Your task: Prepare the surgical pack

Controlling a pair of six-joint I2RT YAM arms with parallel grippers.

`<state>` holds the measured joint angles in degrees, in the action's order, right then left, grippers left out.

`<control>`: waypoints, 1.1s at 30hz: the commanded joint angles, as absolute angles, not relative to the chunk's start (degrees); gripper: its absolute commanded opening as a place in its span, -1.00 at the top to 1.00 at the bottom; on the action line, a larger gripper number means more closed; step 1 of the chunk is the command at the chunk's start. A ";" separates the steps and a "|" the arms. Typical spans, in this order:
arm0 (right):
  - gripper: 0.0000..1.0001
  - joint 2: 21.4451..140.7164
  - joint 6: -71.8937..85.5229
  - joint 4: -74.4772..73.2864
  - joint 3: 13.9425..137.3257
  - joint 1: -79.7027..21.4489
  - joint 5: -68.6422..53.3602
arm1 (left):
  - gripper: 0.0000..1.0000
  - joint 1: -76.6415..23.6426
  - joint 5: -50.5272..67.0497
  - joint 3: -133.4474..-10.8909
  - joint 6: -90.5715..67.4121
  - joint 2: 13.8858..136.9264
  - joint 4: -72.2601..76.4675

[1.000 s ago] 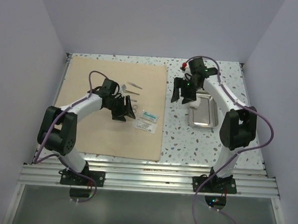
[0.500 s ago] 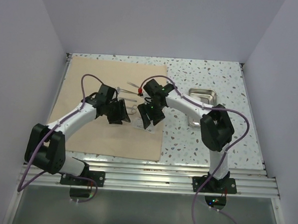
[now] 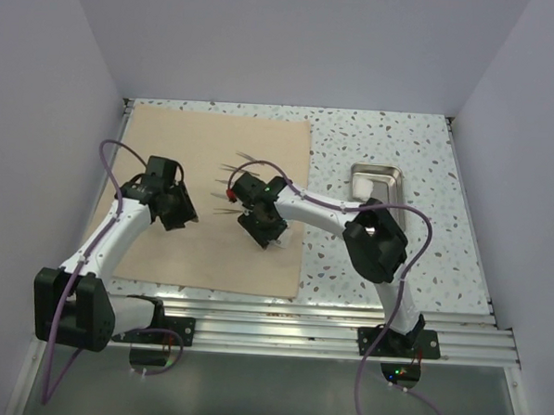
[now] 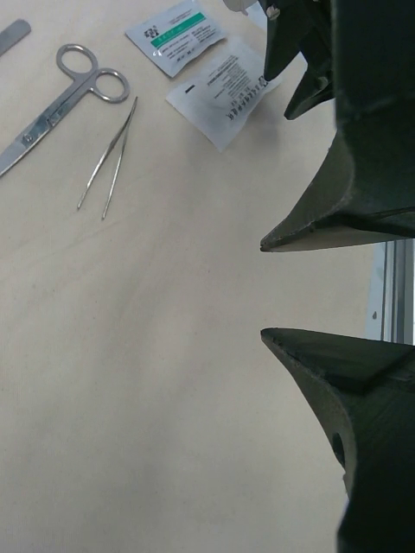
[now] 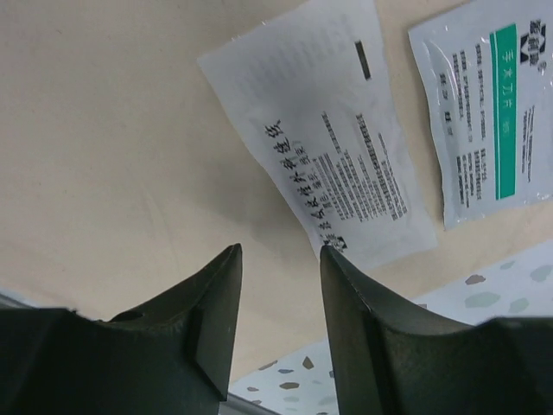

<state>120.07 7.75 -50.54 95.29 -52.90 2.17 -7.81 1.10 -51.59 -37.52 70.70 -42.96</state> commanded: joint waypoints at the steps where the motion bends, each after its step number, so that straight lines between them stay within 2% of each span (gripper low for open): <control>1: 0.10 122.68 5.01 -49.57 99.40 -54.58 10.45 | 0.12 -7.21 -2.55 -50.89 -37.18 69.44 -46.32; 12: 0.24 128.32 2.99 -49.31 102.66 -55.37 20.82 | 0.10 -6.77 -2.02 -50.01 -34.63 68.55 -45.88; 15: 0.52 127.71 3.25 -48.43 101.60 -55.37 22.05 | 0.10 -6.68 -2.37 -50.18 -34.01 68.55 -45.88; 18: 0.63 126.48 2.99 -47.29 100.81 -55.46 22.76 | 0.10 -6.59 -2.37 -50.19 -33.49 68.55 -45.88; 21: 0.88 126.91 2.46 -47.72 101.69 -55.46 21.63 | 0.10 -6.68 -2.02 -50.19 -33.31 68.99 -45.62; 24: 1.00 125.43 2.81 -48.16 101.60 -55.46 19.25 | 0.10 -6.59 -1.41 -50.45 -33.13 69.43 -45.18; 33: 1.00 113.74 5.27 -50.10 101.69 -55.11 9.94 | 0.10 -6.50 -0.26 -50.36 -33.05 71.10 -43.25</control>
